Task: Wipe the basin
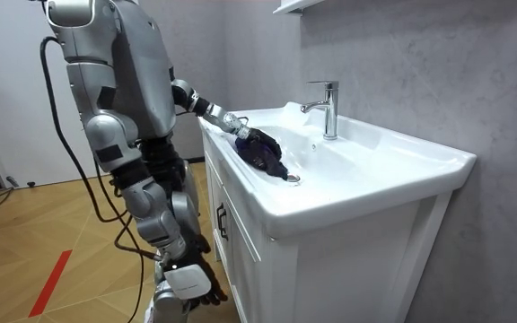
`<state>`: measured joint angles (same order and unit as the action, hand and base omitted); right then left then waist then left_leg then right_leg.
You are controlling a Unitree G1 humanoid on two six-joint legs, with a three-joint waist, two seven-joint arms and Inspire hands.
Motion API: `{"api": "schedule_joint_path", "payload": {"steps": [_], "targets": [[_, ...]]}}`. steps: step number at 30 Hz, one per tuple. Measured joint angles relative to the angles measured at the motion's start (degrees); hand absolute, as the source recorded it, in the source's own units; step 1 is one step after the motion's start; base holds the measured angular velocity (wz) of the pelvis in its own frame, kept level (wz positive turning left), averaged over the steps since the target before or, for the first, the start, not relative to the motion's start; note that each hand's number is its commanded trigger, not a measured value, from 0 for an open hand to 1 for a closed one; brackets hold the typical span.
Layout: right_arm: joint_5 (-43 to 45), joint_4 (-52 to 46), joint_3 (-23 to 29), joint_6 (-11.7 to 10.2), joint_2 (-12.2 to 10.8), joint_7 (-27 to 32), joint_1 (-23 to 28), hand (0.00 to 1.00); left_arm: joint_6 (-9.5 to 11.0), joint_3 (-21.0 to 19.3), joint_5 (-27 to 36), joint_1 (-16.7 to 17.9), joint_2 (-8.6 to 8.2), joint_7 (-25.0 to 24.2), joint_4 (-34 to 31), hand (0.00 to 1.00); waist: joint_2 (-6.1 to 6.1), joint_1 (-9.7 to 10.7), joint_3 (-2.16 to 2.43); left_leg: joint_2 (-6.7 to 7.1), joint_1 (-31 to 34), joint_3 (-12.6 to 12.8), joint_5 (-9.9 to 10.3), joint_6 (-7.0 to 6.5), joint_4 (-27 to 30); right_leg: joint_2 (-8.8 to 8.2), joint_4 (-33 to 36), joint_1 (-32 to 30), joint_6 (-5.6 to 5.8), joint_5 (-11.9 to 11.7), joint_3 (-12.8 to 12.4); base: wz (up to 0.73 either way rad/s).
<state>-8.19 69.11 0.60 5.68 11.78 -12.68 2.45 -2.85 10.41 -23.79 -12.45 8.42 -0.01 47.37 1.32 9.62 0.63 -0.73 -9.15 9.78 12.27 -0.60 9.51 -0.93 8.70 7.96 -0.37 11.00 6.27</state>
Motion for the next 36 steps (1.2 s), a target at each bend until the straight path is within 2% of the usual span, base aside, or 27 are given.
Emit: {"api": "schedule_joint_path", "payload": {"steps": [2,9,11,14,17,21,24,28,33,36], "targets": [[-0.24,-0.06,0.51,-0.03,-0.20,0.02,-0.05,0.00,-0.80,0.36,1.36,-0.01,0.00,-0.42,-0.79,1.00,-0.01,0.63,-0.16,0.00,0.07,0.43,0.00,0.00,-0.08,-0.02,-0.06,-0.01,0.02,0.01,0.10,0.02],[-0.53,0.19,0.73,-1.32,-0.36,0.05,-0.28,0.00,-1.03,2.40,1.94,-0.99,-0.66,-0.69,-1.35,1.00,0.13,2.54,-0.38,-0.07,0.63,2.25,0.00,0.00,-0.19,-0.08,-0.05,-0.69,0.10,-0.03,-0.29,-0.03],[-1.03,0.21,0.67,-1.37,-0.36,0.04,-0.26,0.00,-1.87,3.65,1.94,-1.95,-1.01,-0.84,-1.37,1.00,0.12,2.69,-0.49,-0.07,0.64,2.56,0.00,0.00,-0.19,-0.09,-0.05,-0.89,0.11,-0.03,-0.61,-0.07],[-2.01,1.07,0.69,-1.40,-0.34,0.05,-0.38,0.00,-2.99,4.78,1.85,-3.58,-2.21,-1.94,-1.36,1.00,0.00,3.12,-0.68,-0.19,0.70,3.14,0.00,0.00,-0.18,-0.14,-0.02,-1.04,0.17,-0.08,-0.84,-0.04],[-2.56,2.69,0.71,-1.39,-0.21,0.10,-0.89,0.00,-3.60,5.76,1.86,-4.65,-3.39,-2.13,-1.32,1.00,0.01,4.60,-0.75,-0.51,0.62,4.97,0.00,0.00,-0.18,-0.18,0.04,-1.03,0.25,-0.14,-1.12,-0.06],[-0.84,5.17,0.74,-1.30,0.77,0.80,-0.94,0.00,-3.63,7.54,1.85,-6.74,-3.61,-2.92,-1.25,1.00,0.17,7.05,-1.45,-0.43,0.67,5.63,0.00,0.00,-0.18,-0.18,0.08,-1.21,0.26,-0.17,-1.44,-0.05],[4.74,6.12,0.62,-0.45,1.52,1.35,-0.19,0.00,-3.81,8.34,3.03,-8.78,-3.20,-3.68,-1.36,1.00,0.98,8.19,-1.13,-0.49,1.66,5.60,0.01,0.00,-0.17,-0.06,0.28,-2.48,0.22,-0.20,-1.80,-0.06],[11.07,6.46,-1.40,1.86,1.46,1.37,1.70,0.00,-3.85,10.22,5.08,-10.81,-3.24,-4.16,-1.35,1.00,1.34,9.38,-1.09,-0.74,1.43,5.52,0.01,0.00,-0.16,0.21,1.23,-3.05,0.08,-0.28,-3.47,-0.21],[15.11,6.47,-3.26,3.86,1.39,1.25,2.18,0.00,-3.86,12.44,7.87,-12.60,-3.37,-4.03,-1.35,1.00,1.89,11.30,-1.67,-0.74,0.49,5.68,0.03,0.00,-0.15,0.20,2.03,-3.13,0.05,-0.34,-4.89,-0.22],[15.79,6.40,-3.27,4.53,1.40,1.26,2.20,0.00,-3.86,12.46,8.62,-13.92,-3.49,-4.04,-1.36,1.00,2.19,12.14,-1.72,-0.70,0.58,5.84,0.05,-0.01,-0.13,0.44,2.22,-4.04,0.15,-0.41,-6.17,-0.15]]}}
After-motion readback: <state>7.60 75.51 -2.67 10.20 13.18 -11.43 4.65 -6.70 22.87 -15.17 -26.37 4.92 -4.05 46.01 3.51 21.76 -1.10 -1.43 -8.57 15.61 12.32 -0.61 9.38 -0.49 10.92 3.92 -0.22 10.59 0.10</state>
